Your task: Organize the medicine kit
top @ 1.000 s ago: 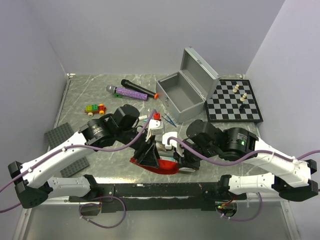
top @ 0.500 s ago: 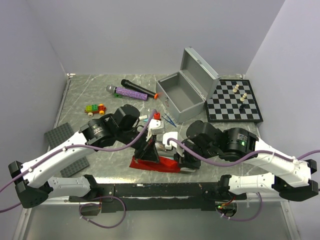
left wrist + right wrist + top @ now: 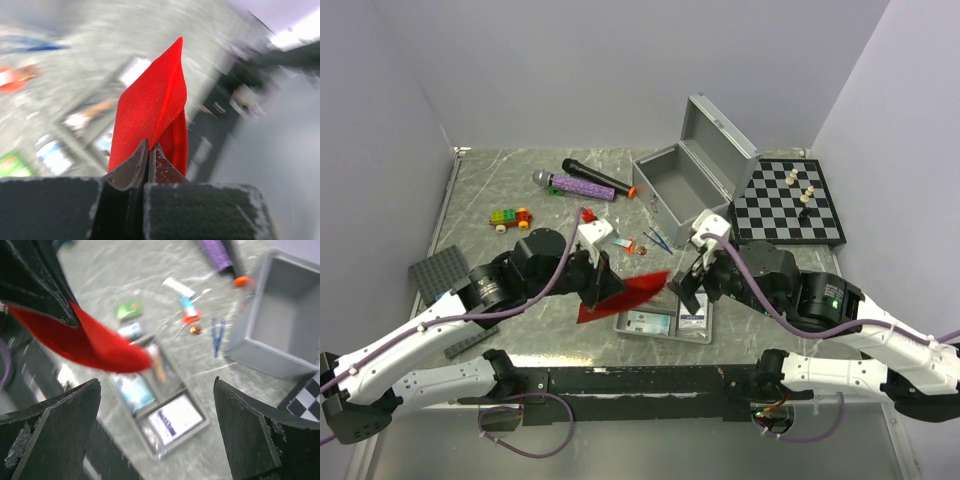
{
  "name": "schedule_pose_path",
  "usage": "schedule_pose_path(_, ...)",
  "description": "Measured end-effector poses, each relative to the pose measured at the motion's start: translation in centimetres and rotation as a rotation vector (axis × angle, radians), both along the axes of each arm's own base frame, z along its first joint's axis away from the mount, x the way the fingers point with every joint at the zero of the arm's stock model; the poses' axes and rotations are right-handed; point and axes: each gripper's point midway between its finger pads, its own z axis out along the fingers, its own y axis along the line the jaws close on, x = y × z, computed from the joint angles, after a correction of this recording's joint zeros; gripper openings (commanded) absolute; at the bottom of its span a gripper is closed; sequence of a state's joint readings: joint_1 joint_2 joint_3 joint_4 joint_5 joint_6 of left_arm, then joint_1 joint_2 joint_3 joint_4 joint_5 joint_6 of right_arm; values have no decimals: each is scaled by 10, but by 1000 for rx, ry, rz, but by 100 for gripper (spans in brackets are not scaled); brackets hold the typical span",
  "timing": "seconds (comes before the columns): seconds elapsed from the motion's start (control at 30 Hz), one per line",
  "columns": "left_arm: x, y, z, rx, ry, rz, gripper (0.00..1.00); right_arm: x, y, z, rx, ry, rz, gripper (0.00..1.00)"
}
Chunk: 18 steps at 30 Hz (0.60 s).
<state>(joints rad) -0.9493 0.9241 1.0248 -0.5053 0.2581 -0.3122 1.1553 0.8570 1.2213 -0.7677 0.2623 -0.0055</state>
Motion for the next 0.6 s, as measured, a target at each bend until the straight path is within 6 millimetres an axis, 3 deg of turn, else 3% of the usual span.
schedule_pose_path(0.13, 47, 22, -14, 34, 17, 348, 1, 25, -4, -7, 90, -3, -140, 100)
schedule_pose_path(0.27, 86, 60, -19, 38, 12, 714, 1, 55, 2, -15, 173, 70, -256, 100)
schedule_pose_path(0.37, 101, 87, -22, 18, -7, 914, 1, 67, 28, -19, 236, 132, -246, 100)
schedule_pose_path(0.47, 109, 114, -30, 11, -38, 1072, 1, 73, 62, -44, 241, 237, -215, 100)
schedule_pose_path(0.6, 115, 135, -40, 27, -89, 1185, 1, 80, 97, -76, 233, 394, -214, 100)
